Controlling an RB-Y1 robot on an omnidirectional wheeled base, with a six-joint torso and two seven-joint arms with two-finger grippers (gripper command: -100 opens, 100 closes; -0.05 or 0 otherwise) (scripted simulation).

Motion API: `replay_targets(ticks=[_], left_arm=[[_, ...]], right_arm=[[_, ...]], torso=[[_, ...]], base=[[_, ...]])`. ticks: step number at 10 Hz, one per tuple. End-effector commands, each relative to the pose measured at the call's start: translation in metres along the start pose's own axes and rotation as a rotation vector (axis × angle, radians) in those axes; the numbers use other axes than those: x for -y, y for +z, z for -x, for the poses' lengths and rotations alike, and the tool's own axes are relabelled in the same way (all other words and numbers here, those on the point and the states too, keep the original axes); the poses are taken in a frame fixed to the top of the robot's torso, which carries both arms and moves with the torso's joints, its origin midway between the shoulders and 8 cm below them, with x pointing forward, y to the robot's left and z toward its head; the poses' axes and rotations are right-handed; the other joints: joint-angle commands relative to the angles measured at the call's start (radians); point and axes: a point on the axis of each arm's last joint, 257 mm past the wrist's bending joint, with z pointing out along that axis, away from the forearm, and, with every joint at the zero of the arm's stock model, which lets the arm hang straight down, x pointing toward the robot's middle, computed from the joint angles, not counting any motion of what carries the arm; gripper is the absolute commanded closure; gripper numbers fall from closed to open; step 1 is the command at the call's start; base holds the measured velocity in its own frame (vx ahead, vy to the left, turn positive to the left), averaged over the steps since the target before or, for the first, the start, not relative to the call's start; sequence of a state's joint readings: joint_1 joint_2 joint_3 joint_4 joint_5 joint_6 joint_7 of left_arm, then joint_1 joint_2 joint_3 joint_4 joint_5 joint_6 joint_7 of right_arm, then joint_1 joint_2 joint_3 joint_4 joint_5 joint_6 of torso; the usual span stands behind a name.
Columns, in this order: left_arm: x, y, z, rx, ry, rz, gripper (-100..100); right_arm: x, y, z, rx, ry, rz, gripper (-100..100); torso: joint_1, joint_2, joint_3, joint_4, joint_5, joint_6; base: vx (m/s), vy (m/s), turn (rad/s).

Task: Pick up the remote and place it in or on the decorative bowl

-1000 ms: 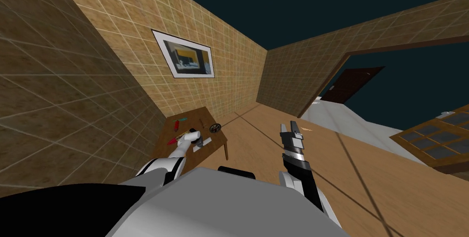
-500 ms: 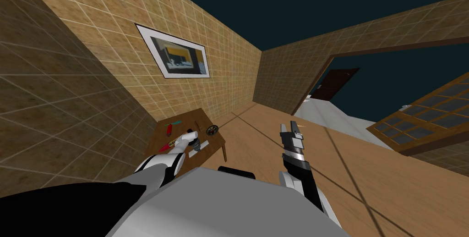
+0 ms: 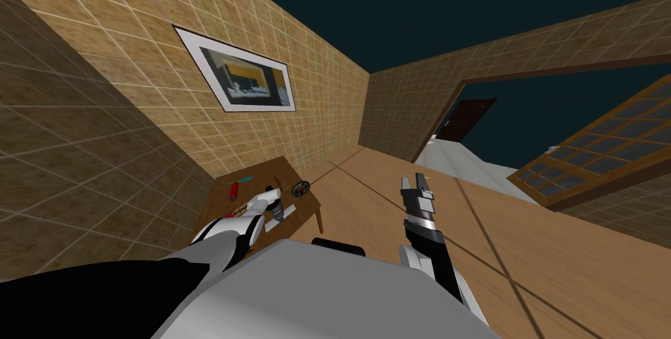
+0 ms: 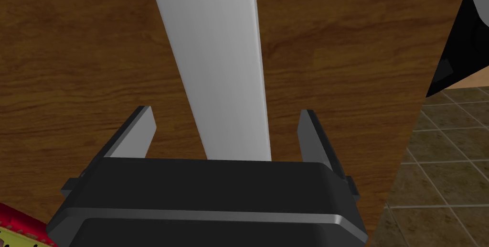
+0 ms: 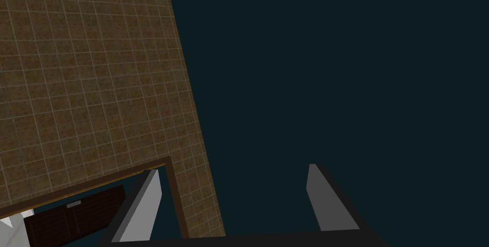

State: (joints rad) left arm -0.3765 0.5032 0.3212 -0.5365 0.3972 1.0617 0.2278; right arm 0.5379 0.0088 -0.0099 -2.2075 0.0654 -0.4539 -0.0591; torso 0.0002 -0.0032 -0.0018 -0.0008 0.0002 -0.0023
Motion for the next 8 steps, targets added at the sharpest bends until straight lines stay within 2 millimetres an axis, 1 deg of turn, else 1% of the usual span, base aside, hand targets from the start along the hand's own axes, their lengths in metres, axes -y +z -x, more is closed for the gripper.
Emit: replay_targets(ticks=[1,2,4,5,6,7,8], left_arm=[[0.000,0.000,0.000,0.000,0.000,0.000,0],[-0.008,0.009,-0.001,-0.002,0.003,-0.002,-100],[-0.008,0.009,-0.001,-0.002,0.003,-0.002,-100],[-0.019,0.021,-0.003,-0.003,0.008,-0.003,-100],[-0.014,0.016,-0.002,-0.002,0.006,0.001,-100],[-0.015,0.017,-0.003,-0.003,0.006,-0.001,100],[-0.015,0.017,-0.003,-0.003,0.006,-0.001,100]], right_arm=[[0.000,0.000,0.000,0.000,0.000,0.000,0],[0.000,0.000,0.000,0.000,0.000,0.000,0],[0.000,0.000,0.000,0.000,0.000,0.000,0],[0.000,0.000,0.000,0.000,0.000,0.000,0],[0.000,0.000,0.000,0.000,0.000,0.000,0],[0.000,0.000,0.000,0.000,0.000,0.000,0],[0.000,0.000,0.000,0.000,0.000,0.000,0]], torso=[[0.000,0.000,0.000,0.000,0.000,0.000],[0.000,0.001,0.000,0.000,0.000,0.000],[0.001,0.000,0.000,0.000,0.000,0.000],[0.000,0.000,0.000,0.000,0.000,0.000],[0.001,-0.001,0.000,0.000,0.000,0.000],[0.000,0.000,0.000,0.000,0.000,0.000],[0.000,0.001,0.000,0.000,0.000,0.000]], base=[[0.000,0.000,0.000],[0.021,0.023,0.019],[0.021,0.020,0.003],[0.032,0.025,0.026],[0.018,0.013,0.005],[0.000,0.000,0.000],[0.000,0.000,0.000]])
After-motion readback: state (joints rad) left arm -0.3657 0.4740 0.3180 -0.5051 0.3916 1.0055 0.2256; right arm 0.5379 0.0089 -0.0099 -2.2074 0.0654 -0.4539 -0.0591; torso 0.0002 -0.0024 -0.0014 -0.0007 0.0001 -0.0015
